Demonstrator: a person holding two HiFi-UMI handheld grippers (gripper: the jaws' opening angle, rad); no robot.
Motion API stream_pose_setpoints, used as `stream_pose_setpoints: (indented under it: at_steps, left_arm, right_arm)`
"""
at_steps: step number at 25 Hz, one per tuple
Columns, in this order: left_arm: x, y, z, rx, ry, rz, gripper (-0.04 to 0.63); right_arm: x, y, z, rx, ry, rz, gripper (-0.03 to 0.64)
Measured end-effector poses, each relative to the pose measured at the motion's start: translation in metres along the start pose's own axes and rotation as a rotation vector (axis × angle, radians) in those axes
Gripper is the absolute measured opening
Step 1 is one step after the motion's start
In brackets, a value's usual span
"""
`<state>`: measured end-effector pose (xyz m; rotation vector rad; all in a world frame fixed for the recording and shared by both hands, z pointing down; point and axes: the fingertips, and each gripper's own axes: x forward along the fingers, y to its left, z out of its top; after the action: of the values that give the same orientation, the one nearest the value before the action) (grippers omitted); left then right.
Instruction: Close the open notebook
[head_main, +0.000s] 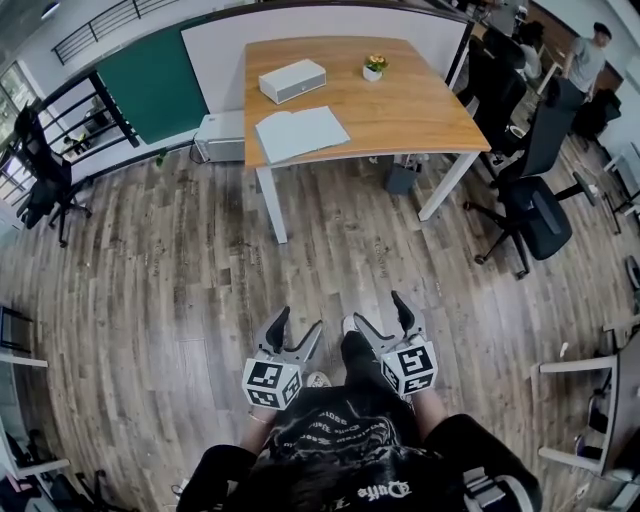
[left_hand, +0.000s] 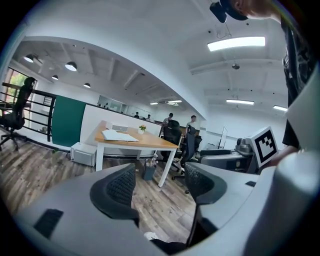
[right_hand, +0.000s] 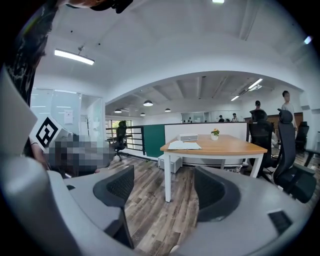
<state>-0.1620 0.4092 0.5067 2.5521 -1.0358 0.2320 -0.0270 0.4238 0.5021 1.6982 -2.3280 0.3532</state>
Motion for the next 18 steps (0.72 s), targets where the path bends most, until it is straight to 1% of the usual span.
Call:
stream_pose_setpoints:
  at_steps: [3,5,9,14,16,18]
  left_arm:
    - [0.017,0.004,0.006,0.014,-0.001,0.009,0.322]
    - [0.030,0.009,0.009,0.022,0.006,0.028,0.322]
    - [0.064,0.023,0.020,0.004,0.008,0.076,0.322]
    - [0.108,0.047,0.045,0.011,-0.009,0.207,0.322]
    - [0.126,0.051,0.053,0.002,-0.011,0.225,0.322]
    - [0.145,0.055,0.061,-0.014,-0.016,0.240,0.322]
  right_arm:
    - [0.014,-0.012,0.000,0.011,0.011,0.015,0.364]
    - [0.027,-0.019,0.000,0.007,0.023,0.044,0.364]
    - [0.061,-0.045,0.008,-0.022,0.045,0.104,0.364]
    - [0.108,-0.081,0.026,-0.042,0.057,0.190,0.350]
    - [0.126,-0.095,0.033,-0.061,0.063,0.223,0.347]
    - [0.143,-0.111,0.041,-0.073,0.062,0.234,0.346]
